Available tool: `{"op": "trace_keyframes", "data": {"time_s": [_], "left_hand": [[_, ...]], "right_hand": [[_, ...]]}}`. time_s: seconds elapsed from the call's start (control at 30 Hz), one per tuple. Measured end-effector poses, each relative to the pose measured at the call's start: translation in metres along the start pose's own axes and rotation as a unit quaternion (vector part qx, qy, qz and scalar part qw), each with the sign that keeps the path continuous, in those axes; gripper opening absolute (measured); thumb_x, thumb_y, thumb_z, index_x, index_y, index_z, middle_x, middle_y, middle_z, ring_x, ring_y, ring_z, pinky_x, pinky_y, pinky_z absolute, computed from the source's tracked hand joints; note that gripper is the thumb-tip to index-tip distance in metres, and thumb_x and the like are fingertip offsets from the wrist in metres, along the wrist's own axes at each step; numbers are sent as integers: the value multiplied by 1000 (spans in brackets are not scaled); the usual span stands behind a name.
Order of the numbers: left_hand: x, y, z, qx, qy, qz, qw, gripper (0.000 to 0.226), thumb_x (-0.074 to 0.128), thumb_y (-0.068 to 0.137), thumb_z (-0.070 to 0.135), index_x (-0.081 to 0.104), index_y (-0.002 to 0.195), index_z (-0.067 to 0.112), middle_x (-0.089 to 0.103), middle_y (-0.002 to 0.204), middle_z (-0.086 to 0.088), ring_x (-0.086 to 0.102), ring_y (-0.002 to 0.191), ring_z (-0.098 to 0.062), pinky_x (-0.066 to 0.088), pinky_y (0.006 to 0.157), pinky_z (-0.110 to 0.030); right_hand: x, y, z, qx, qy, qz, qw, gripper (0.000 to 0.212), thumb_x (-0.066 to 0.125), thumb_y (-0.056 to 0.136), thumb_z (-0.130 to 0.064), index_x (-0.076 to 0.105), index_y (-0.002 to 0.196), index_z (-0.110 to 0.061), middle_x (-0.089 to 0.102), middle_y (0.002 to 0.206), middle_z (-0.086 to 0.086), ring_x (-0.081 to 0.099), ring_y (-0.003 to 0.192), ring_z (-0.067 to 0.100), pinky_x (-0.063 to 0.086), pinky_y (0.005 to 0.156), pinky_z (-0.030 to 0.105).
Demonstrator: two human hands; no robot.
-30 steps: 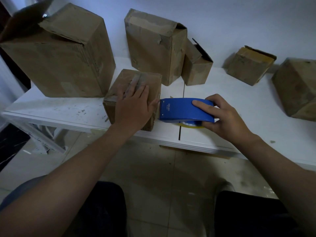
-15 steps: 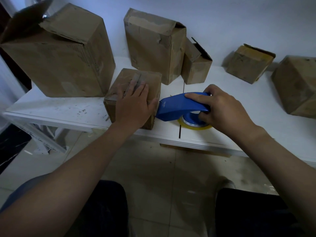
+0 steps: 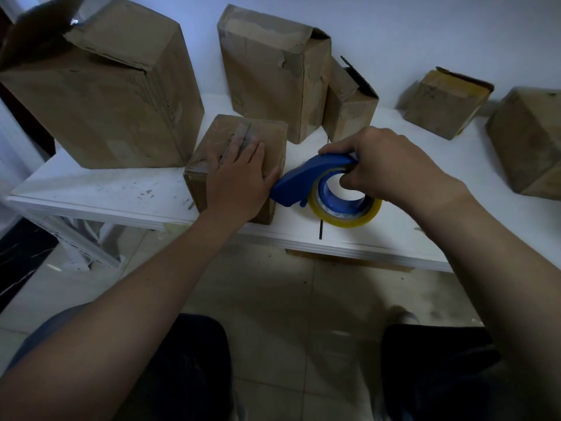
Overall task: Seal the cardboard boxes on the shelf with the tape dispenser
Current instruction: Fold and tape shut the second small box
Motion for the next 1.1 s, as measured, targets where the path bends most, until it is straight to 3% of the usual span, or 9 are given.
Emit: {"op": "trace_keyframes", "data": {"time_s": [0.13,0.23,0.3,0.4,0.63,0.8,0.93,1.0,1.1], "left_hand": [[-2,-2,4,1,4,7,1000,80,18,93,67,33,155,18,28,163,-1,14,154,-24,13,118,-62],[0,-1,1,-5,-9,7,1000,79,17,93,65,32,155,19,27,164,-1,13,154,-23,15,119,-62],[1,0,0,2,-10,-1,1000,80,21,91,66,30,156,19,26,164,-1,13,154,-24,15,118,-63],[3,0,1,11,5,-12,1000,78,32,94,63,26,157,17,22,166,-3,10,154,-26,13,119,-63],[0,0,4,24,20,-12,999,78,37,96,61,23,157,15,20,166,-4,13,154,-27,10,119,-64],[-1,0,4,31,22,-8,999,81,40,94,63,25,157,15,21,166,-5,13,154,-27,12,119,-63],[0,1,4,31,28,-7,999,87,36,91,72,26,156,15,21,166,-5,11,154,-26,12,119,-62],[0,2,3,28,27,-18,999,97,32,86,81,25,156,15,20,166,-4,7,155,-26,10,120,-61],[-3,2,2,31,-5,-36,999,104,19,80,90,24,157,19,16,167,-1,1,155,-22,6,121,-61]], "right_hand": [[22,3,0,6,-22,-64,998,53,71,85,-14,65,130,-41,68,108,-7,59,77,13,47,67,28],[32,3,17,49,78,-95,991,50,71,86,-12,66,128,-40,66,91,-9,58,57,11,52,51,23],[26,3,39,105,150,-79,980,50,70,87,-10,63,123,-45,68,88,-2,67,62,19,60,52,33],[25,-3,74,198,273,-50,940,48,65,90,-4,63,120,-40,69,88,8,70,73,25,62,55,45],[69,-12,112,321,406,-60,854,42,60,91,6,63,128,-15,61,95,13,62,83,28,62,54,45],[78,-6,118,328,345,-61,877,24,64,92,-1,64,114,-9,65,95,16,68,81,32,63,69,51],[75,0,115,304,243,-60,919,41,72,88,-13,57,126,-12,63,112,14,67,92,35,63,73,50],[68,1,109,268,117,-65,954,48,69,90,-25,52,133,-13,62,120,13,64,100,34,58,84,43],[62,4,93,206,-40,-38,977,58,60,94,-42,42,144,-19,53,135,13,56,115,38,45,82,41]]}}
Point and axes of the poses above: each hand's wrist, its own y-axis towards the middle knuckle, its own x-axis out of the palm, z = x × y, the point moved 5 cm from there along y, towards the middle knuckle
